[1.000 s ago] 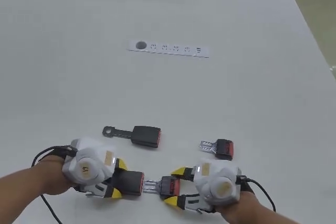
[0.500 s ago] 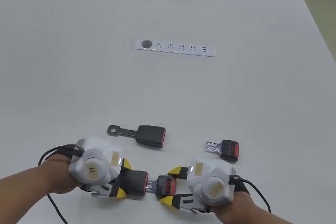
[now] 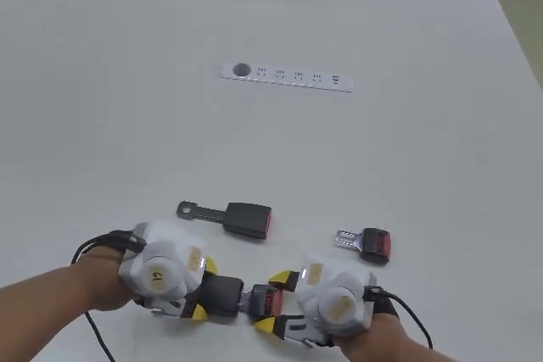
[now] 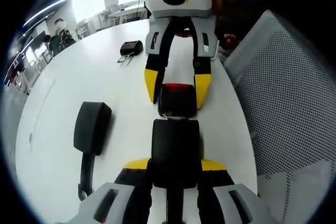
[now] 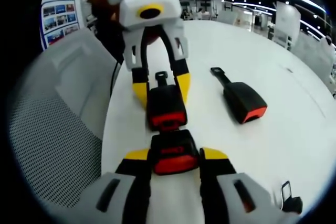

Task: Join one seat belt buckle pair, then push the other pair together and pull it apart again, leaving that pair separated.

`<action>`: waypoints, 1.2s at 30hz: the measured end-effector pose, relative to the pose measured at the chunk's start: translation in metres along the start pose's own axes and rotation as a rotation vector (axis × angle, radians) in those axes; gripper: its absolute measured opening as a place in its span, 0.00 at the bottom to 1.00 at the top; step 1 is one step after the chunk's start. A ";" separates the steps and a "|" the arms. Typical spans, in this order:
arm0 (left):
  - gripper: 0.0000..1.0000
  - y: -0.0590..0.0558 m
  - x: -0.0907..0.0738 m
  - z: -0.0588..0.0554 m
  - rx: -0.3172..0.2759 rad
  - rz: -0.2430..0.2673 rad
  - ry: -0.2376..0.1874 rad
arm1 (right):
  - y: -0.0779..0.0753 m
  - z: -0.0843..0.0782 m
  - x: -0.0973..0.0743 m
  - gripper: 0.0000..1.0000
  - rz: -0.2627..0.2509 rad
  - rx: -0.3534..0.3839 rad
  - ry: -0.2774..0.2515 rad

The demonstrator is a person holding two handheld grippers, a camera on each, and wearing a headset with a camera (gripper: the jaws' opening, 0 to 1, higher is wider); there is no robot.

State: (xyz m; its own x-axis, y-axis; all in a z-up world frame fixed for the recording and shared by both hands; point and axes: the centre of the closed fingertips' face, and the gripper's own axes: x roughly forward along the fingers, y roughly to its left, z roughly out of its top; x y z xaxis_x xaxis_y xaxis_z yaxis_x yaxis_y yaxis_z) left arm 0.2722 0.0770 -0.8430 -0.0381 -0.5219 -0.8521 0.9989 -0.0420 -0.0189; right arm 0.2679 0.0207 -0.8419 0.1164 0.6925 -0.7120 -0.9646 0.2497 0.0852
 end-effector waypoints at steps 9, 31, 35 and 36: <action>0.34 -0.001 0.000 -0.001 0.004 -0.001 -0.003 | -0.004 0.006 0.000 0.35 -0.005 0.012 0.025; 0.34 0.000 -0.001 0.000 -0.043 0.007 -0.068 | 0.000 0.001 -0.001 0.35 -0.009 0.000 -0.002; 0.34 0.000 -0.002 -0.001 -0.043 0.000 -0.080 | 0.001 0.000 -0.001 0.35 -0.015 0.001 -0.016; 0.34 0.000 -0.002 0.000 -0.047 -0.003 -0.083 | 0.001 0.000 -0.001 0.35 -0.017 0.003 -0.021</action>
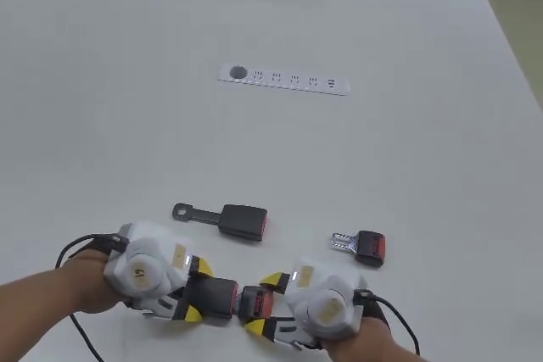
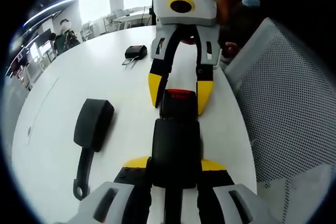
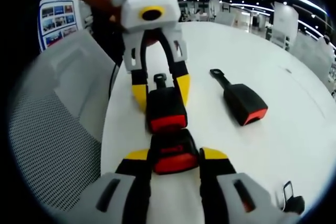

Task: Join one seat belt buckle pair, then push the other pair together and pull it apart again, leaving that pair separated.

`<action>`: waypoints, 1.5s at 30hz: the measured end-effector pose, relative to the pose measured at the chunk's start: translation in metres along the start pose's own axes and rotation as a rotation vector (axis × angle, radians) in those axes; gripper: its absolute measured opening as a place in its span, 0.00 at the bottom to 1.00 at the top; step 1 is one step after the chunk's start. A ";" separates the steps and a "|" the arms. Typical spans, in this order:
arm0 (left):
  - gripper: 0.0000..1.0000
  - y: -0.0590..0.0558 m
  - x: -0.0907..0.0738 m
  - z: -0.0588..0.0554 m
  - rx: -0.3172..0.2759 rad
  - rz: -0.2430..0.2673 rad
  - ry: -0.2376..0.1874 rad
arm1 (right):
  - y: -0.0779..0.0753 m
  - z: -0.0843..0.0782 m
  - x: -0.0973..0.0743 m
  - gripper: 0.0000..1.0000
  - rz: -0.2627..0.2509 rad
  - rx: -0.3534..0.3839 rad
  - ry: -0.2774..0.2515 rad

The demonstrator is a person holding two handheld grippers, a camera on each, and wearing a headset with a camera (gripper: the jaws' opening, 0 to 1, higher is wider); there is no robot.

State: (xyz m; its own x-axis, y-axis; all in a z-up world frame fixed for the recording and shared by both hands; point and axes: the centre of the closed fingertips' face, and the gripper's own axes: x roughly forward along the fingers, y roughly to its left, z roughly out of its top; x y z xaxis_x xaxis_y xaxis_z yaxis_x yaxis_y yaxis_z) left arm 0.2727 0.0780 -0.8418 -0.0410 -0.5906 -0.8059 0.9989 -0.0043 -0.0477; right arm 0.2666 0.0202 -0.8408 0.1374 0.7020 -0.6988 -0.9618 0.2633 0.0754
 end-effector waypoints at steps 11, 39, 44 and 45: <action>0.34 0.001 -0.001 0.000 -0.019 -0.018 -0.040 | -0.001 0.000 0.000 0.34 -0.002 0.005 -0.043; 0.33 0.001 -0.002 0.001 -0.021 -0.024 -0.069 | -0.002 0.002 0.001 0.34 -0.021 -0.026 -0.078; 0.33 0.001 -0.002 0.001 -0.032 -0.016 -0.073 | -0.002 0.002 0.000 0.34 -0.032 -0.028 -0.077; 0.33 0.001 -0.002 0.001 -0.032 -0.016 -0.072 | -0.002 0.002 0.000 0.34 -0.031 -0.024 -0.078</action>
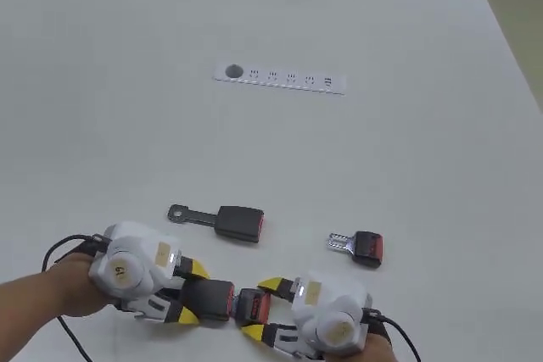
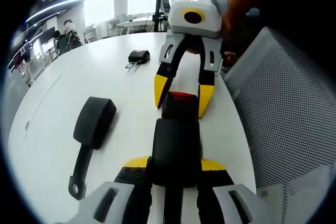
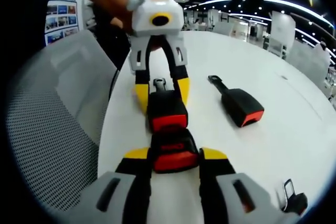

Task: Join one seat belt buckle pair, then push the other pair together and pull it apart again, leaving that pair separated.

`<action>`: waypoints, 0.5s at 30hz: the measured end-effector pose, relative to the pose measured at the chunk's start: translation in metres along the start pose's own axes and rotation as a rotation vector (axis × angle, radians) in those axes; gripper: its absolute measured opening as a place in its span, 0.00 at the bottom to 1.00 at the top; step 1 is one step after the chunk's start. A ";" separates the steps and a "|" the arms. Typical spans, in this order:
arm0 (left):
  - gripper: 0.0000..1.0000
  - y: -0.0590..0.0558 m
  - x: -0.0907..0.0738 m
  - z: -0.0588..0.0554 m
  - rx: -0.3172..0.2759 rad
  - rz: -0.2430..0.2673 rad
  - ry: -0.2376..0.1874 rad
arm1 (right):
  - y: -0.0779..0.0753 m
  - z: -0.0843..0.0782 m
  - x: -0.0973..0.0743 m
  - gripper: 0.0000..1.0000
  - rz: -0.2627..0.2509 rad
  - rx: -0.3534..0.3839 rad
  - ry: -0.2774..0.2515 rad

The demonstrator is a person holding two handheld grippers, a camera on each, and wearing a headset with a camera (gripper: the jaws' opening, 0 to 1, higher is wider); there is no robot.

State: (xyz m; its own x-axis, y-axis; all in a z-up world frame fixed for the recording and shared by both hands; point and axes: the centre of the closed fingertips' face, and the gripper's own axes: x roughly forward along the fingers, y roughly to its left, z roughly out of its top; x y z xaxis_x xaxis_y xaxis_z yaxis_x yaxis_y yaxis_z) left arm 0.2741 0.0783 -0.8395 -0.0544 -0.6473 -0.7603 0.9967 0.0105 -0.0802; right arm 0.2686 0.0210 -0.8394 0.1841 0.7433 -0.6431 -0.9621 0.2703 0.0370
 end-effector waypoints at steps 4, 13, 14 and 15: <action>0.33 0.000 0.000 0.000 0.003 -0.003 0.004 | 0.000 0.000 0.000 0.34 0.002 -0.002 0.001; 0.33 0.000 0.000 -0.001 0.007 -0.004 0.005 | 0.000 -0.001 0.000 0.34 -0.007 0.004 -0.005; 0.33 0.000 0.000 -0.001 0.007 -0.003 0.004 | 0.000 -0.001 0.000 0.34 -0.007 0.002 -0.005; 0.33 0.000 0.001 0.000 0.010 -0.003 0.004 | 0.000 -0.001 0.000 0.34 -0.007 0.004 -0.006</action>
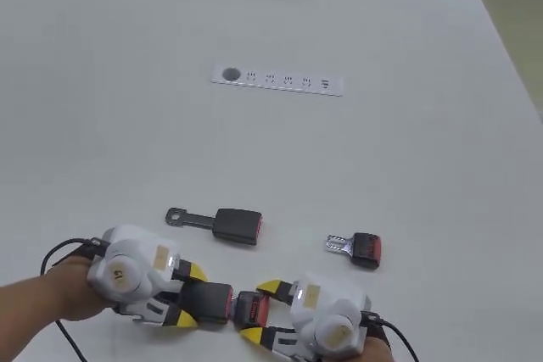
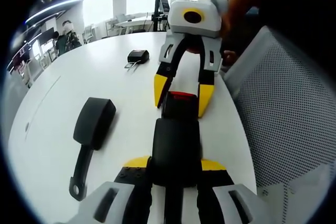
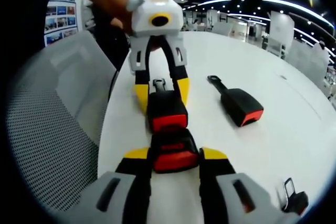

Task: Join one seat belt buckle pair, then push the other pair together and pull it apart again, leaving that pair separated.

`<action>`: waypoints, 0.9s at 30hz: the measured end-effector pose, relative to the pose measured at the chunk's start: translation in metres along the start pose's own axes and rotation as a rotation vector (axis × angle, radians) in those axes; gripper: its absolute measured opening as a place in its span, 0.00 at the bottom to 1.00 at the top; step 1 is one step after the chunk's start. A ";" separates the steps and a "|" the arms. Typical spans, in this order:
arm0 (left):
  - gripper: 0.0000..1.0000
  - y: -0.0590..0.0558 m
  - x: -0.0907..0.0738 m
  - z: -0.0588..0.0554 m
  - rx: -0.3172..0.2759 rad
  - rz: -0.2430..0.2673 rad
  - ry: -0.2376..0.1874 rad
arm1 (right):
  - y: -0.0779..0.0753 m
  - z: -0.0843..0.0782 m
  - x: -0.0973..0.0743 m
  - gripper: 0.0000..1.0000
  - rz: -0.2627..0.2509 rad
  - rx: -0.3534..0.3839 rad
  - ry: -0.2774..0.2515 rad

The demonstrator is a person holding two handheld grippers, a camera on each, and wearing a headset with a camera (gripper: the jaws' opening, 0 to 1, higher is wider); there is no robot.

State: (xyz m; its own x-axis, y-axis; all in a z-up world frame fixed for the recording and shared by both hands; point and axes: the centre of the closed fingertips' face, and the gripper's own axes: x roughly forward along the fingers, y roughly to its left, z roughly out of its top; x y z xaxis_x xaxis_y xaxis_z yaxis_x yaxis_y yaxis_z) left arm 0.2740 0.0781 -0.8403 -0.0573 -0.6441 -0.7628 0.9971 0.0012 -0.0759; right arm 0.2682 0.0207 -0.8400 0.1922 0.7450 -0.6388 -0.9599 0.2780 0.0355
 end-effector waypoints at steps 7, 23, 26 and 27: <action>0.33 0.000 0.000 0.000 0.002 0.006 -0.006 | 0.000 0.000 0.000 0.34 -0.003 0.007 -0.006; 0.35 0.000 0.002 0.001 0.025 0.020 0.061 | -0.001 0.003 0.000 0.40 -0.010 0.022 0.036; 0.37 -0.001 0.001 0.004 -0.003 0.030 0.069 | -0.006 0.019 -0.003 0.65 -0.051 0.093 -0.056; 0.39 -0.002 0.000 0.005 -0.010 0.031 0.072 | -0.008 0.021 -0.005 0.70 -0.065 0.096 -0.060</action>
State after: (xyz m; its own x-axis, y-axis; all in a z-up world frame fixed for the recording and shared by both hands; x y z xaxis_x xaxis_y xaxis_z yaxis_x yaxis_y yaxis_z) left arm 0.2727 0.0746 -0.8369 -0.0303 -0.5872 -0.8089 0.9979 0.0282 -0.0579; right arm 0.2796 0.0271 -0.8211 0.2675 0.7575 -0.5955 -0.9216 0.3815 0.0713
